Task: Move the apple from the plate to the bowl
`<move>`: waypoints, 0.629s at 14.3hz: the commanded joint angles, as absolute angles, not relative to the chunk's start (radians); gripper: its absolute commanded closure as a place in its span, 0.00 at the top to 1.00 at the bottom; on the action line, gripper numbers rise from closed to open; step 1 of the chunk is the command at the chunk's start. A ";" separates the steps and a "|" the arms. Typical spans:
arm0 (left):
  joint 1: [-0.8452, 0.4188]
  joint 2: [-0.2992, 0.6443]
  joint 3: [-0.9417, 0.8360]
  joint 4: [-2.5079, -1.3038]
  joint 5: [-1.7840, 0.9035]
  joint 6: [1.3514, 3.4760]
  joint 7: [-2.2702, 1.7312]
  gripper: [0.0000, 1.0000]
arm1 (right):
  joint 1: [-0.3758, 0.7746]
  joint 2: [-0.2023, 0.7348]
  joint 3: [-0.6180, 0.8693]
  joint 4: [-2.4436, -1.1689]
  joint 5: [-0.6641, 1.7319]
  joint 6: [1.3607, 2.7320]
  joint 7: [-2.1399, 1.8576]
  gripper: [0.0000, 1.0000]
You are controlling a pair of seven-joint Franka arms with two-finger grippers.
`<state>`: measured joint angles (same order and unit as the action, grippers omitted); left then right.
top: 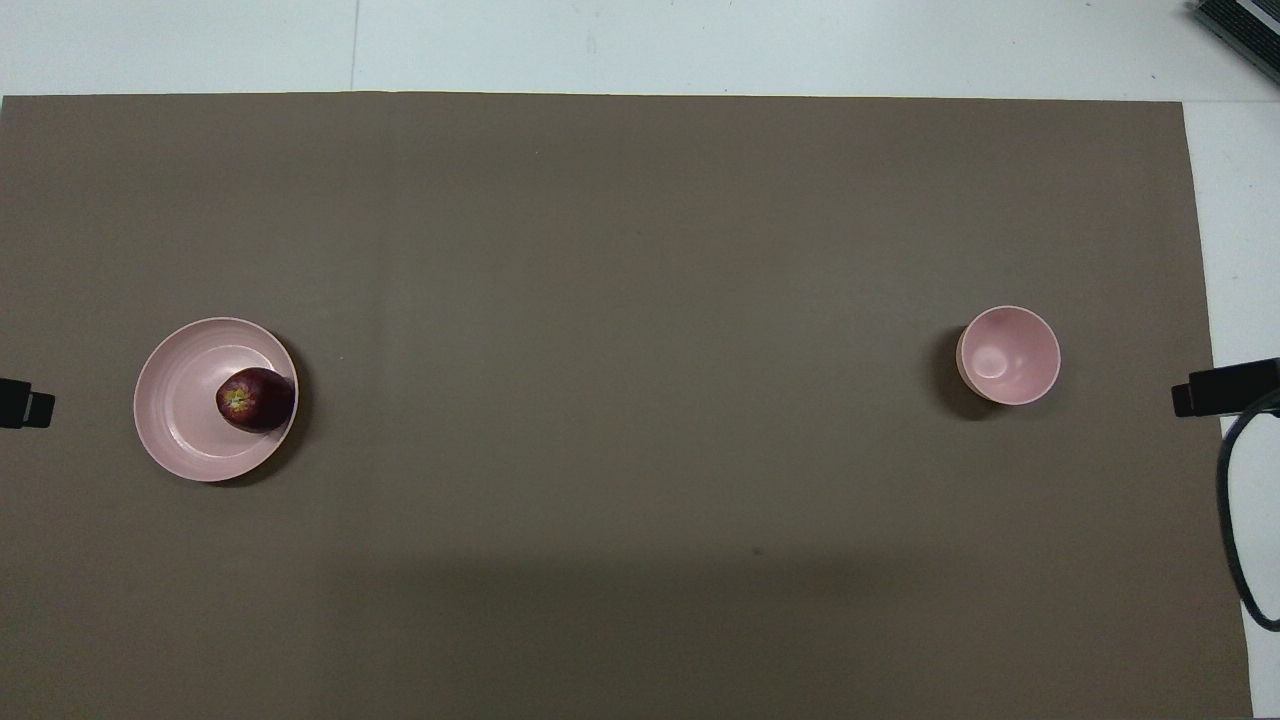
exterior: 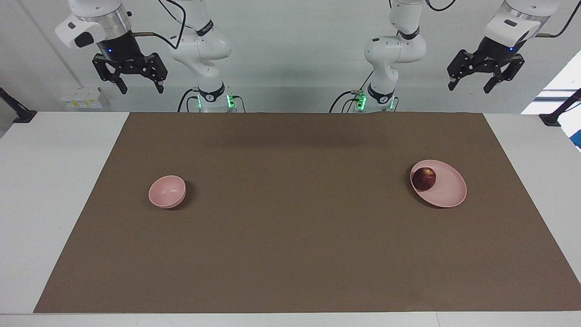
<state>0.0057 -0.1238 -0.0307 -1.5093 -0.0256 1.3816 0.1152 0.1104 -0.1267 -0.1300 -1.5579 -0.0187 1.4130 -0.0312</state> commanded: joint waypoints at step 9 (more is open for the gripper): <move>0.008 0.011 -0.037 -1.448 -0.023 1.483 0.118 1.00 | 0.097 -0.155 -0.126 -1.592 0.002 1.416 -0.044 1.00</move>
